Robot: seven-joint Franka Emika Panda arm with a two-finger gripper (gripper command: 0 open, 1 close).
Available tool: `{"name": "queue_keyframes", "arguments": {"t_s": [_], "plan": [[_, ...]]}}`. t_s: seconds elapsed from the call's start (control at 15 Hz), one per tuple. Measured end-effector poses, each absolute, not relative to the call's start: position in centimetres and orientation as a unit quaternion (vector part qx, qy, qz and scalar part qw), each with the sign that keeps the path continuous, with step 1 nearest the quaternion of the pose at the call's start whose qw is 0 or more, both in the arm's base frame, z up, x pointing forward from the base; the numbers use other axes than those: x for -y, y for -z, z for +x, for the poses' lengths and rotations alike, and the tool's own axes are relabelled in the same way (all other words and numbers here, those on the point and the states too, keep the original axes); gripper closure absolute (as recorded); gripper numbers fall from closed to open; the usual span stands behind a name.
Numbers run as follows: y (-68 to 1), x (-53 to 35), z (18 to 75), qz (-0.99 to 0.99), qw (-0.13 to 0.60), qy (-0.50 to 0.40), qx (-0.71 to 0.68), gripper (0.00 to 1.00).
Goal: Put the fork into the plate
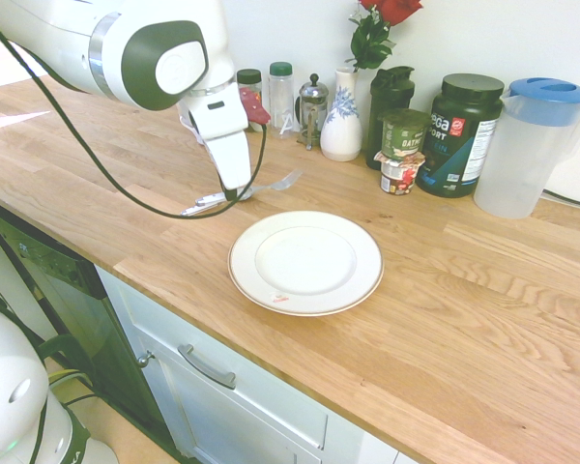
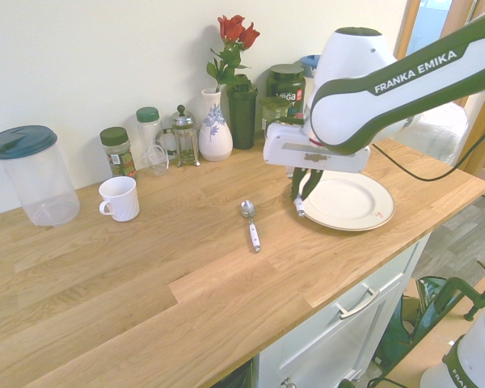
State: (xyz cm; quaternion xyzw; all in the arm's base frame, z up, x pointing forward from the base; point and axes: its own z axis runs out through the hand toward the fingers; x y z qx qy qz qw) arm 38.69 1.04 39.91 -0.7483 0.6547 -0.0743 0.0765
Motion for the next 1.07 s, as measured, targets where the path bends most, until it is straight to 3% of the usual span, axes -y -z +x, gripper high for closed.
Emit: {"name": "queue_keyframes", "arguments": {"t_s": [1.07], "plan": [[-36.1, 8.7, 37.8, -0.723, 0.059, 0.060, -0.686, 1.00]]}}
